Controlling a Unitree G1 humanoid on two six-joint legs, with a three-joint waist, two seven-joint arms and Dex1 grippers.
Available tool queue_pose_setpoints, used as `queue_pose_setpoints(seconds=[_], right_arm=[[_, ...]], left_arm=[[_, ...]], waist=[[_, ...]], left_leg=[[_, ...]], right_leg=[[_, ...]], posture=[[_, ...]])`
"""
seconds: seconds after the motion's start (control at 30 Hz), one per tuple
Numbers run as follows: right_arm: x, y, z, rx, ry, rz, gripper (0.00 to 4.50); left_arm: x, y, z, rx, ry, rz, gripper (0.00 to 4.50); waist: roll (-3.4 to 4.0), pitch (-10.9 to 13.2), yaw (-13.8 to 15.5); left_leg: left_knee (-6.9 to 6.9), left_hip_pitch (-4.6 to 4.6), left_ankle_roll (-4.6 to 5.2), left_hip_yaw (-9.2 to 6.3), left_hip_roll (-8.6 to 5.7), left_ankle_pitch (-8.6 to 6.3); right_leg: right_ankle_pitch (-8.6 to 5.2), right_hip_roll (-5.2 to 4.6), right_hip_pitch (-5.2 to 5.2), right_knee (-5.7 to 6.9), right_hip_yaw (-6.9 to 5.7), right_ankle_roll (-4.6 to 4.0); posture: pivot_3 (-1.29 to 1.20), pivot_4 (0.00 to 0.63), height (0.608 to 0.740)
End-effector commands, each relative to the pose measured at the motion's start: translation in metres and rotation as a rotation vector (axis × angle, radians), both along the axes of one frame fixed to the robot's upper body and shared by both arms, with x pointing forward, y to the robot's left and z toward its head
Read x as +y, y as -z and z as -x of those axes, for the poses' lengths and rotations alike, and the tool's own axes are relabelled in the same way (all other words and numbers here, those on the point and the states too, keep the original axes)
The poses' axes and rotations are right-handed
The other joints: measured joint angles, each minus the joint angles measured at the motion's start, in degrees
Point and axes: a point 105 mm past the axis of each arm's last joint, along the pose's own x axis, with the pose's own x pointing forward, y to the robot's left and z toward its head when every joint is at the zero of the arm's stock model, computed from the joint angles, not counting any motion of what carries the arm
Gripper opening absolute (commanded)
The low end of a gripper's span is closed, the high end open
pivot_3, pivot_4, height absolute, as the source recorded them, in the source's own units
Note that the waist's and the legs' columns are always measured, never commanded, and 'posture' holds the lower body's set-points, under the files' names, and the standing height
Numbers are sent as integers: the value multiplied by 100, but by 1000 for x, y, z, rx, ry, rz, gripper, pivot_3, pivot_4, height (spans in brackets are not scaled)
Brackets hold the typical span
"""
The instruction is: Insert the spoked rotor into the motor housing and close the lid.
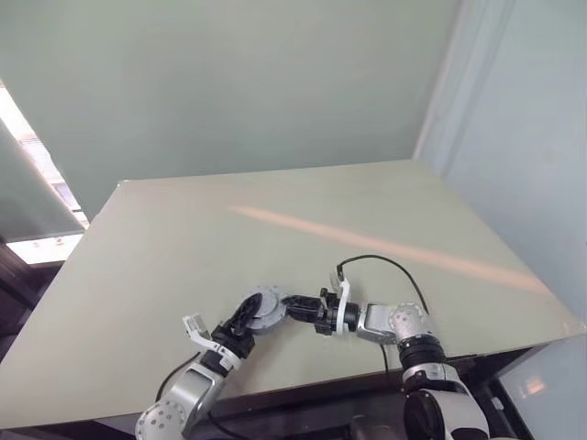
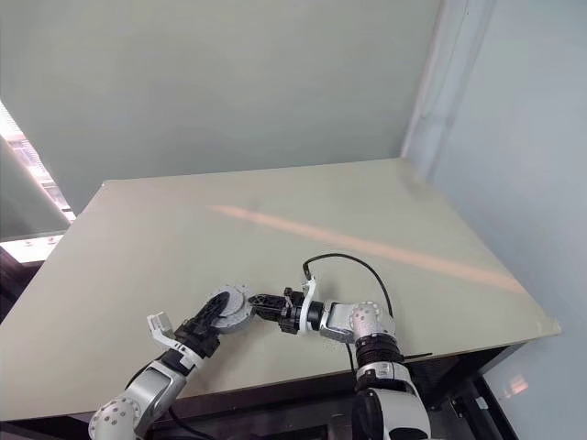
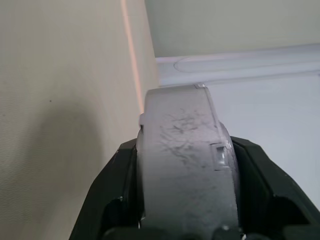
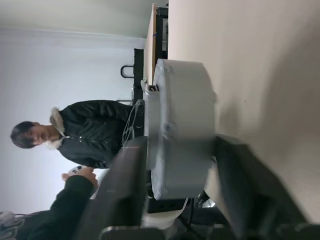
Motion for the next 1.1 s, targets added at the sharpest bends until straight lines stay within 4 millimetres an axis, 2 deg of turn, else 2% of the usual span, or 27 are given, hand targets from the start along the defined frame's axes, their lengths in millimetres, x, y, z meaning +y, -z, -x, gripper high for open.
queue_pose_setpoints(seconds=[0.03, 0.13, 0.17, 0.27, 0.37, 0.53, 0.7, 0.8, 0.97, 1.1], right_arm=[[5, -31, -9, -113, 21, -100, 3313], [4, -31, -9, -116, 24, -102, 4451], [4, -30, -10, -114, 30, -97, 4500], [3, -26, -14, -95, 57, -82, 4500], [-2, -21, -19, -173, 102, -18, 4500], [-7, -13, -20, -459, 104, 184, 4500], [-8, -23, -10, -785, 49, 292, 4500], [-6, -26, -5, -940, 3, 356, 4500], [-2, -27, 2, -1066, -30, 405, 4500], [2, -25, 9, -1127, -66, 423, 4500]], left_arm=[[-2, -9, -4, -36, 2, -1, 2079], [0, -10, -7, -44, -16, 12, 2050], [1, -10, -9, -47, -24, 17, 2047], [6, -13, -14, -63, -64, 37, 2046], [13, -22, -21, -99, -132, 53, 2035], [40, -36, -29, -147, -284, -20, 2035], [73, -42, -33, -150, -448, -250, 2033], [89, -38, -38, -110, -503, -430, 2033], [107, -32, -47, -55, -566, -592, 2033], [109, -28, -55, -44, -566, -678, 2033]], waist=[[0, 0, 0], [0, 0, 2], [0, 0, 1], [0, 0, 2], [-1, 0, 4], [-2, 0, 2], [-5, 1, 2], [-10, 2, 12], [-38, 9, 89], [-53, 15, 156]], left_leg=[[0, 0, 0, 0, 0, 0], [0, -1, 0, 0, 0, 0], [0, -1, 0, 0, 0, 0], [2, -1, 0, 0, 0, 0], [5, -3, 0, 0, -1, 0], [1, -4, 0, 0, -1, 0], [2, -5, -3, 3, -1, -1], [5, -2, -5, 3, -1, -1], [9, -2, -6, 1, -2, -1], [10, -6, -8, 3, -6, -2]], right_leg=[[0, 0, 0, 0, 0, 0], [0, 0, 0, 0, 0, 0], [0, 0, 0, 0, 0, 0], [0, 0, 0, 0, -1, 0], [0, 0, 1, 0, 0, 0], [0, 0, -2, -1, 0, 0], [1, 1, -3, -2, 4, 1], [0, 2, -1, -1, 4, 0], [1, 1, 2, 0, 3, 0], [5, -1, 1, -2, 8, 7]], posture=[[0, 0, 740], [0, 0, 740], [0, 0, 740], [0, 0, 740], [0, 0, 740], [0, 0, 740], [0, 0, 740], [0, 0, 740], [0, 0, 740], [0, 0, 740]])
